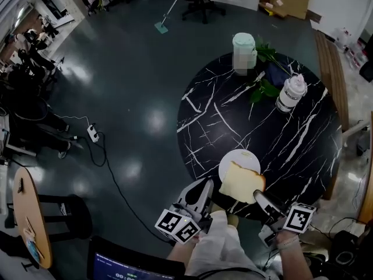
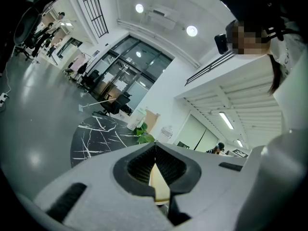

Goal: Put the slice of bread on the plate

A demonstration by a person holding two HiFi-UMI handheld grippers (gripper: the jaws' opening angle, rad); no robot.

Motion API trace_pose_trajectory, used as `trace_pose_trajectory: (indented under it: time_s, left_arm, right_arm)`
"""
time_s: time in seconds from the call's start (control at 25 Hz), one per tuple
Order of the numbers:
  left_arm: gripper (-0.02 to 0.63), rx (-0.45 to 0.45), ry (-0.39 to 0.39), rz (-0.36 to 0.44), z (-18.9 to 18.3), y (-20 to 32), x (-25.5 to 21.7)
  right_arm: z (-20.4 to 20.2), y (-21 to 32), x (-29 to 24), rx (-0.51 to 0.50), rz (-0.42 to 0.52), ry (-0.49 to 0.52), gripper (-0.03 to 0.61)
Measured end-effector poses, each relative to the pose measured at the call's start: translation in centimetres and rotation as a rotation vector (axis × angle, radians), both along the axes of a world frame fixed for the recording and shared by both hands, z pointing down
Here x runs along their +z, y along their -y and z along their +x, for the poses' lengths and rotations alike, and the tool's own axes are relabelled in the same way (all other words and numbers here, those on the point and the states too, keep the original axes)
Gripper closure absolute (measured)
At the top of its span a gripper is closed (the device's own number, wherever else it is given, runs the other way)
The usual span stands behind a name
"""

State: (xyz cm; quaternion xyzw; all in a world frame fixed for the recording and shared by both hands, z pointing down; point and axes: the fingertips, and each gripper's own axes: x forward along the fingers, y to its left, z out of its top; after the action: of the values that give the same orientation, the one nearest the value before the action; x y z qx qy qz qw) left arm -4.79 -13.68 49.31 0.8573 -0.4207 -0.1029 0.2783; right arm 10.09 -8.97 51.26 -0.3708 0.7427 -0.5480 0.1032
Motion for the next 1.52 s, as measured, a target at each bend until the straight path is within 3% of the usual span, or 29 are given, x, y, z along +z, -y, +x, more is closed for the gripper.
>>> trace_pose_trajectory:
  time_s: [0.44,0.96,1.24,1.52]
  left_arm:
    - [0.607,-0.033,-0.045,-0.019,0.1,2.0,2.0]
    - [0.607,-0.041,-0.059,-0.030,0.7,1.8,2.3]
    - [0.607,-0.055,-0.079,-0.040,0.8,1.9,2.6]
    - [0.607,-0.057,-0.095,-0.042,1.1,1.8,2.5]
  right_arm:
    - [-0.8,4.3,2.8,0.046,-0.041,0.075,0.492]
    - [-0.1,4.7,4.5,0.075,-0.088,0.005,0.492]
    - [0.8,4.6,6.0,0.074,-0.102,-0.180,0.491]
    - [1.1,5.0,5.8,0.048,-0.001,-0.415,0.477]
